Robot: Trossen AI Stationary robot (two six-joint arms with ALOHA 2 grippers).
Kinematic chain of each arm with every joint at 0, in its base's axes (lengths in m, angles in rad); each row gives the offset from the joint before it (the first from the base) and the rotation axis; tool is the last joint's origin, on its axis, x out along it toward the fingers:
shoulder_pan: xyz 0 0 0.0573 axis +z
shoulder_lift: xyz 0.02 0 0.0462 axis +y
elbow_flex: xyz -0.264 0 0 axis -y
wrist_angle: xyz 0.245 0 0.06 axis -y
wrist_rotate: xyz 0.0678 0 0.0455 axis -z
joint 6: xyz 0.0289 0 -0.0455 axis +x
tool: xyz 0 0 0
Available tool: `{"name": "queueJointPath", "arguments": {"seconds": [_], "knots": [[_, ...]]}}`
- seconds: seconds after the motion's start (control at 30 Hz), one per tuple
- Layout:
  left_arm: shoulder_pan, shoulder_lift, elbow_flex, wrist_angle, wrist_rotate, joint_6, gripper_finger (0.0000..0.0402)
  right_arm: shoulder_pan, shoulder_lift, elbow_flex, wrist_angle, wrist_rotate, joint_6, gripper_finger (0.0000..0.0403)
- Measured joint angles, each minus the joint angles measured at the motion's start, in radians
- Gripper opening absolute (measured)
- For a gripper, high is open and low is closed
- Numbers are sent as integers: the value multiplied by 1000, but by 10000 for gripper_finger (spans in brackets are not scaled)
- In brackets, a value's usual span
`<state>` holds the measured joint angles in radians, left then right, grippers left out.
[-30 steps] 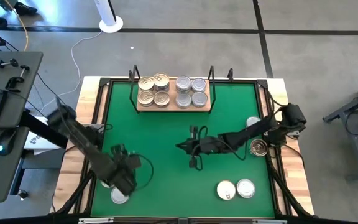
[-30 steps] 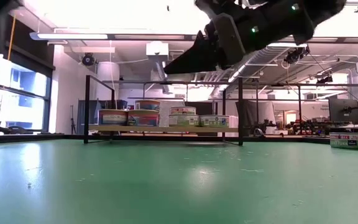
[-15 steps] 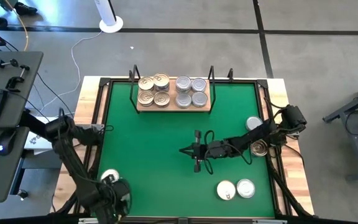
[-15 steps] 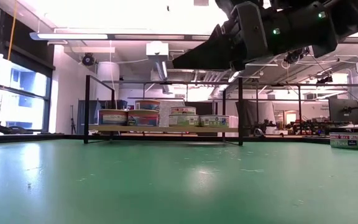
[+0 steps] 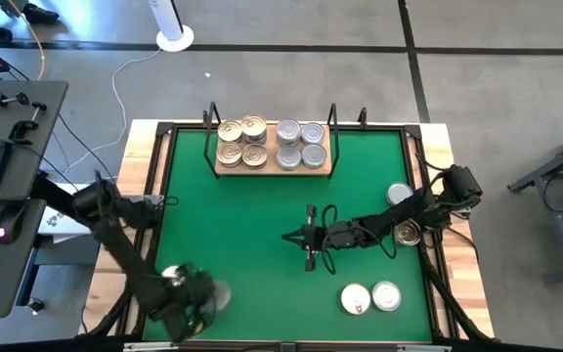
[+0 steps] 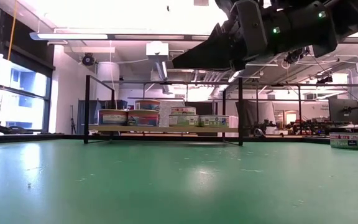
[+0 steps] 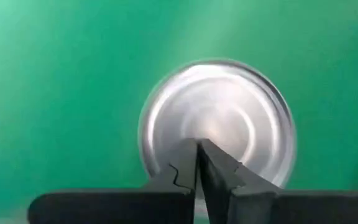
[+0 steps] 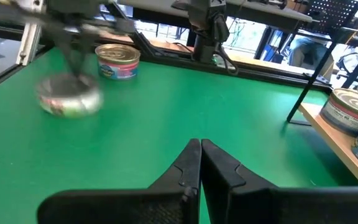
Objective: Stack canned seafood by type on shelf
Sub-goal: Stack the green tuna can on top of the other green tuna can on the shelf
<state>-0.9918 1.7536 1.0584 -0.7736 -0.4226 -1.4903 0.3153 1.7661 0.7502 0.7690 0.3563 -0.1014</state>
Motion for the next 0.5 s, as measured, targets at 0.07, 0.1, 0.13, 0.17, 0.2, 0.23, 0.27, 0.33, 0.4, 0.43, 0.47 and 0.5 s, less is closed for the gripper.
{"name": "queueJointPath", "arguments": {"seconds": [0.07, 0.1, 0.13, 0.17, 0.2, 0.23, 0.27, 0.33, 0.4, 0.43, 0.47, 0.5], "knots": [[43, 4, -29, 4, -180, 95, 9, 13, -5, 0, 7, 0, -8, 0], [69, 4, -45, 31, -253, 146, 10, 21, -16, 0, 5, 0, -12, 0], [101, 4, -54, 69, -320, 198, 9, 27, -27, 0, 6, 3, -16, 0], [130, 3, -60, 97, -374, 244, 7, 34, -39, 0, 12, 5, -22, 0], [160, 3, -61, 107, -417, 288, 5, 43, -55, 0, 3, 11, -30, 0], [191, 3, -60, 114, -447, 338, 3, 51, -72, 0, -12, 15, -34, 0], [216, 3, -51, 129, -468, 392, 1, 57, -92, 0, -32, 18, -35, 0], [258, -4, -18, 148, -481, 491, 1, 66, -132, 0, -74, 20, -34, 0], [284, -9, 12, 144, -482, 561, 1, 69, -169, 0, -131, 20, -30, 0], [287, -8, 19, 145, -483, 578, 1, 66, -178, 1, -153, 20, -11, 0], [288, -6, 20, 141, -489, 585, 1, 57, -185, 0, -173, 20, 18, 1], [285, -6, 17, 124, -506, 587, 1, 45, -187, 1, -189, 18, 43, 4]]}}
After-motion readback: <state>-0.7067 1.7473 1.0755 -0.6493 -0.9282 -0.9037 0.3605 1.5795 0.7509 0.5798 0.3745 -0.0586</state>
